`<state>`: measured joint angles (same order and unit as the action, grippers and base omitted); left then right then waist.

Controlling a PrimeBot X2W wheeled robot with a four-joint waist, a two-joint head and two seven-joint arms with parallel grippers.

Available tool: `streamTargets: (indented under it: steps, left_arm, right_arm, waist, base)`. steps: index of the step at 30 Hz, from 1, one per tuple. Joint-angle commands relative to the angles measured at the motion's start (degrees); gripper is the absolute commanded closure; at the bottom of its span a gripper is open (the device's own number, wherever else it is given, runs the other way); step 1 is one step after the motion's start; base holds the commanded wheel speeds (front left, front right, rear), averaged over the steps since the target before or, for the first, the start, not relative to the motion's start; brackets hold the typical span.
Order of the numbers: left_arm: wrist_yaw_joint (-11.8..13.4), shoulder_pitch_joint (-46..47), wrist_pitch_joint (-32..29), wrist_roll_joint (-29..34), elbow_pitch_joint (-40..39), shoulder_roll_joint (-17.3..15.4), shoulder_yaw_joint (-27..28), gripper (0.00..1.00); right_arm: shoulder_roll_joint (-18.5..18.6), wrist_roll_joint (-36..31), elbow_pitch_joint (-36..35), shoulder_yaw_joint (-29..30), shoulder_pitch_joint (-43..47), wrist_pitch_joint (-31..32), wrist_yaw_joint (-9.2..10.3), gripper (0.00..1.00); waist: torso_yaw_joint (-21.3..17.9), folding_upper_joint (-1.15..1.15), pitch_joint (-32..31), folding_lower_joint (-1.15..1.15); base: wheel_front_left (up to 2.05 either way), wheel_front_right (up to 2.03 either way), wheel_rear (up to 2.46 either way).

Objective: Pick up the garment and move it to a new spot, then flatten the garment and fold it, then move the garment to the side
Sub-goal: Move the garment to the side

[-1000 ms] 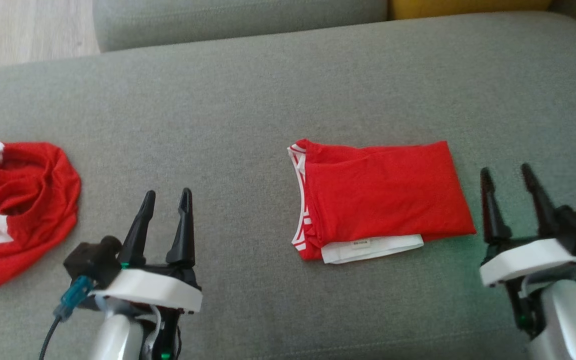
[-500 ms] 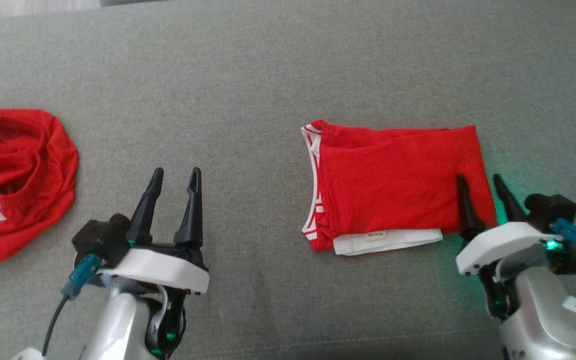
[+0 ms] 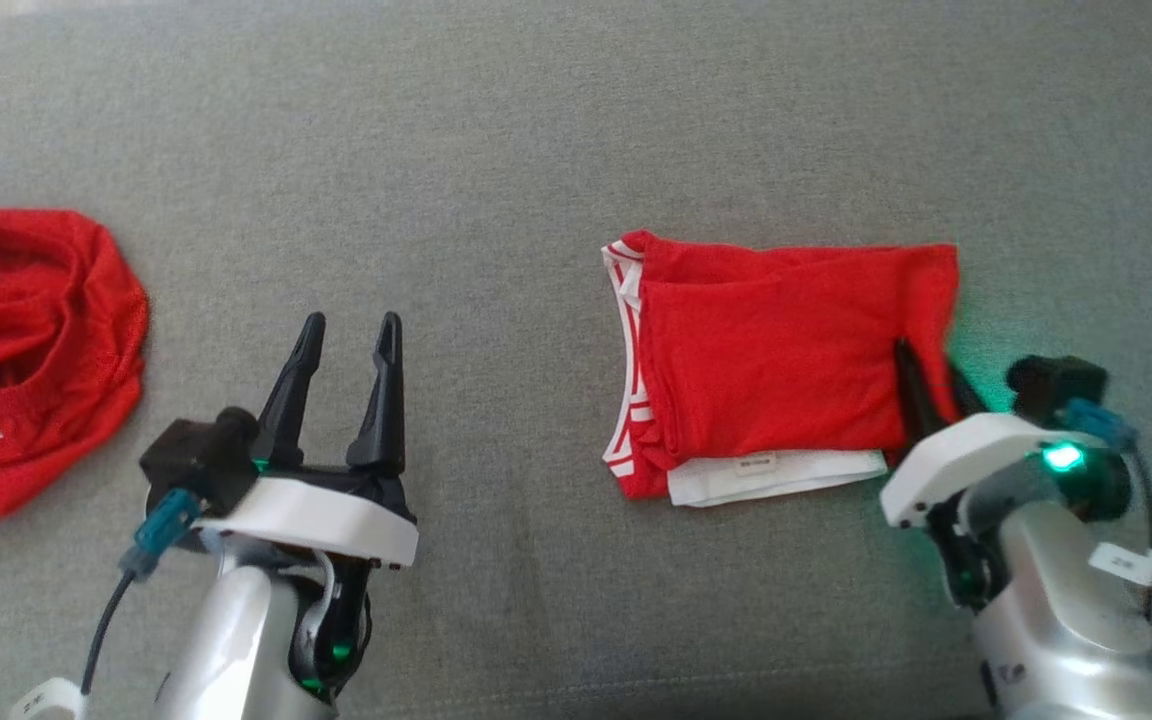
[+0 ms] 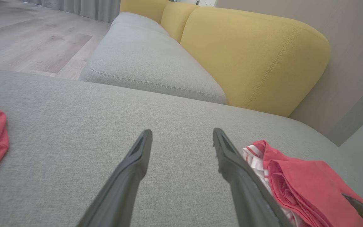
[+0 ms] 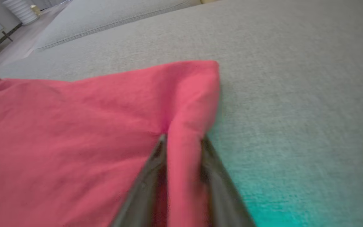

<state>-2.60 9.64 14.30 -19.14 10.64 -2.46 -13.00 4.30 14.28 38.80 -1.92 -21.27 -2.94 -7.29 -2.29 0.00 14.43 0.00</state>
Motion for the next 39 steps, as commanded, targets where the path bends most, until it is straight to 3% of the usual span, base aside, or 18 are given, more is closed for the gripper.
streamTargets:
  steps: [1, 6, 9, 14, 19, 23, 30, 36, 38, 39]
  left_arm:
    - [0.0, 1.7, 0.7, 0.2, -1.7, -0.4, 1.9, 0.0]
    - [0.0, 1.5, 0.7, -0.1, -1.7, -0.4, 2.2, 0.0]
    - [-0.1, 1.5, 0.7, -0.1, -1.8, -0.4, 2.2, 0.0]
    - [-0.1, 1.9, 0.7, -2.0, -2.2, -0.4, 2.5, 0.0]
    - [-0.4, 3.3, 0.7, -1.9, -2.4, -0.4, 2.0, 0.0]
    - [-0.5, 4.0, 0.7, -1.7, -2.5, -0.4, 2.0, 0.0]
    - [-0.8, 4.1, 0.7, -1.1, -2.6, -0.4, 3.0, 0.0]
    - [-0.9, 4.1, 0.7, -0.7, -2.7, -0.4, 3.2, 0.0]
    - [-0.9, 4.3, 0.7, -0.7, -2.7, -0.4, 3.1, 0.0]
    - [-0.9, 4.4, 0.7, -0.7, -2.6, -0.4, 3.0, 0.0]
  right_arm:
    - [-0.6, -0.4, -0.9, -3.4, -1.2, -0.1, -0.2, 1.0]
    - [6.0, -10.2, -5.7, -10.8, -4.0, -5.7, -0.2, 1.0]
    - [9.4, -12.3, -8.6, -12.5, -6.0, -6.1, -0.2, 1.0]
    - [17.4, -10.2, -10.7, -12.3, -9.8, -2.3, -0.2, 1.0]
    - [27.1, -6.0, -7.5, -8.8, -12.2, 0.7, -0.2, 1.0]
    - [31.4, -4.6, -4.3, -5.9, -13.3, 1.9, -0.2, 1.0]
    - [34.1, -4.6, 0.5, 0.3, -15.4, 3.1, -0.2, 1.0]
    - [32.2, -6.7, 1.6, 4.2, -15.8, 2.8, -0.2, 1.0]
    - [31.1, -7.1, 1.3, 5.1, -15.9, 2.5, -0.2, 0.65]
    - [30.4, -6.8, 1.1, 5.6, -16.0, 2.5, -0.2, 0.0]
  waist:
    - [-0.3, 0.0, -0.3, 0.0]
    - [-1.4, 0.0, -1.1, 0.0]
    - [-1.9, 0.0, -1.0, 0.0]
    - [-2.5, 0.0, 0.5, 0.0]
    - [-1.9, 0.0, 2.5, 0.0]
    - [-1.6, 0.0, 3.7, 0.0]
    - [-1.4, 0.0, 5.3, 0.0]
    - [-1.5, 0.0, 6.0, 0.0]
    - [-1.6, 0.0, 6.1, 0.0]
    - [-1.7, 0.0, 6.1, 0.0]
  base:
    - [0.0, 0.0, 0.0]
    - [0.0, 0.0, 0.0]
    - [0.0, 0.0, 0.0]
    - [0.0, 0.0, 0.0]
    - [0.0, 0.0, 0.0]
    - [0.0, 0.0, 0.0]
    - [0.0, 0.0, 0.0]
    - [0.0, 0.0, 0.0]
    - [0.0, 0.0, 0.0]
    - [0.0, 0.0, 0.0]
